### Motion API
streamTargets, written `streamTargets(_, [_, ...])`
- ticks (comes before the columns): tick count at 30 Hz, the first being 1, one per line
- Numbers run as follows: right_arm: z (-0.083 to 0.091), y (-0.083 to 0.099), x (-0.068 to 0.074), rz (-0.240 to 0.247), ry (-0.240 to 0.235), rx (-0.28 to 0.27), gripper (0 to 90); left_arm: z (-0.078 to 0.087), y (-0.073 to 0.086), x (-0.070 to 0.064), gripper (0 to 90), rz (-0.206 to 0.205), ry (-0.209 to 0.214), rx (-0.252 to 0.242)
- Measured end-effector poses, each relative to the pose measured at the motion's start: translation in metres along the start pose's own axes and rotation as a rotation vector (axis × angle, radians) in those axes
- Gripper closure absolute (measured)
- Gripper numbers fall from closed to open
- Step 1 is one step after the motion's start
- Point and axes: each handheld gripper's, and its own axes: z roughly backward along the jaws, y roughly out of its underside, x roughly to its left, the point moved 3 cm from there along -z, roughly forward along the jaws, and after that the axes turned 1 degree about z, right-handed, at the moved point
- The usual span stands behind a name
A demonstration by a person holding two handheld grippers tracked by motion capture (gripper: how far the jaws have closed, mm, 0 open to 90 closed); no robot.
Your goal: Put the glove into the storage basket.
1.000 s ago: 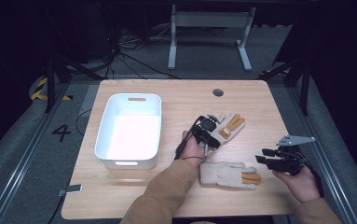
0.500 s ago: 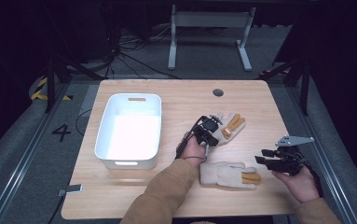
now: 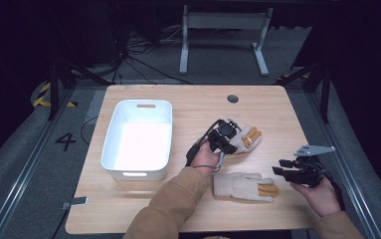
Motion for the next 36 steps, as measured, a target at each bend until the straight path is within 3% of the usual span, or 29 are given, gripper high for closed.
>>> streamTargets(3, [-0.001,0.000,0.000,0.003,-0.003,0.003,55.6,0.011,-0.006,-0.005,69.1,-0.012,0.029,-0.016])
streamTargets(8, [0.001,0.000,-0.001,-0.004,0.002,-0.004,55.8,0.034,-0.018,-0.023,69.1,-0.081,0.051,-0.064])
streamTargets(19, [0.000,0.004,-0.007,-0.037,0.017,0.005,56.2,0.064,-0.026,-0.057,68.9,-0.184,0.128,-0.134])
streamTargets(27, [0.004,0.007,-0.015,-0.066,0.046,-0.008,57.0,0.068,-0.031,-0.075,68.9,-0.233,0.183,-0.142])
streamTargets(31, [0.010,0.008,-0.020,-0.095,0.066,-0.028,57.1,0.069,-0.029,-0.085,68.8,-0.257,0.206,-0.137])
streamTargets(36, [0.012,0.007,-0.021,-0.090,0.070,-0.038,57.0,0.068,-0.023,-0.094,68.7,-0.279,0.240,-0.134])
